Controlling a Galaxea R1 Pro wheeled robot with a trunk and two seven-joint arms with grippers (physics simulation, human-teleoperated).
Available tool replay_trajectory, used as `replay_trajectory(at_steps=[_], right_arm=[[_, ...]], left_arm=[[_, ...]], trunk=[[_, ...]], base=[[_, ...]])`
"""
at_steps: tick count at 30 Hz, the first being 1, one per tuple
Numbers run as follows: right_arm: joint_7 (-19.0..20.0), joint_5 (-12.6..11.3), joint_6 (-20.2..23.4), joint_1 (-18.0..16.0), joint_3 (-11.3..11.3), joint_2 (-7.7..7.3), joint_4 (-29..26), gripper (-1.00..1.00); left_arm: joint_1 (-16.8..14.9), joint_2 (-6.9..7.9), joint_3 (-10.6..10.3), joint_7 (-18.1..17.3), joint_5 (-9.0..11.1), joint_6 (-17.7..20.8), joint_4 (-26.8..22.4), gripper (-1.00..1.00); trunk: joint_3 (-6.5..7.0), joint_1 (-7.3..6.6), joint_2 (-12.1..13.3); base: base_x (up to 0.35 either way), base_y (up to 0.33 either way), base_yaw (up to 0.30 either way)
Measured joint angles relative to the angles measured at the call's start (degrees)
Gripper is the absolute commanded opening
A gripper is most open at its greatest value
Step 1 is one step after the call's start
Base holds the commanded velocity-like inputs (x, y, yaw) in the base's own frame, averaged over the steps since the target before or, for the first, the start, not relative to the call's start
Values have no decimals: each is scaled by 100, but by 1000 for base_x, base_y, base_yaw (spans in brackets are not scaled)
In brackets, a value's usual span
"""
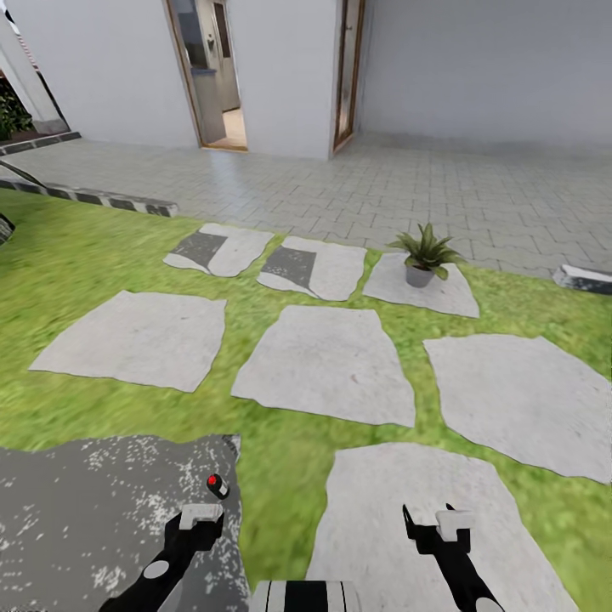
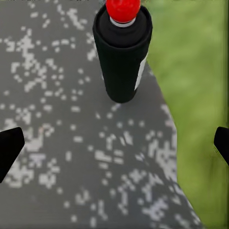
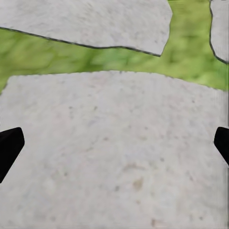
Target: Pick up the pesticide atomizer in the garden and spray insectifuge to fully cover both potted plants in the garden.
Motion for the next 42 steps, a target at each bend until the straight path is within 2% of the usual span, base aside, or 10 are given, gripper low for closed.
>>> replay_trajectory(at_steps=[9,20,34,42], right_arm=[[0,0,-1,-1,7,1,2,100],[0,0,-1,0,7,0,1,100],[0,0,1,0,2,0,147,100],[0,0,-1,0,8,0,185,100]], left_arm=[[-8,-2,1,2,0,0,-10,100],[-20,-8,-4,1,0,0,-3,100],[-45,-9,1,1,0,-6,0,100],[-45,-8,-1,0,1,-9,-1,100]], trunk=[[0,0,0],[0,0,0],[0,-2,0],[0,0,0]], base=[[81,-71,219],[17,-9,21],[217,-182,19],[50,-43,111]])
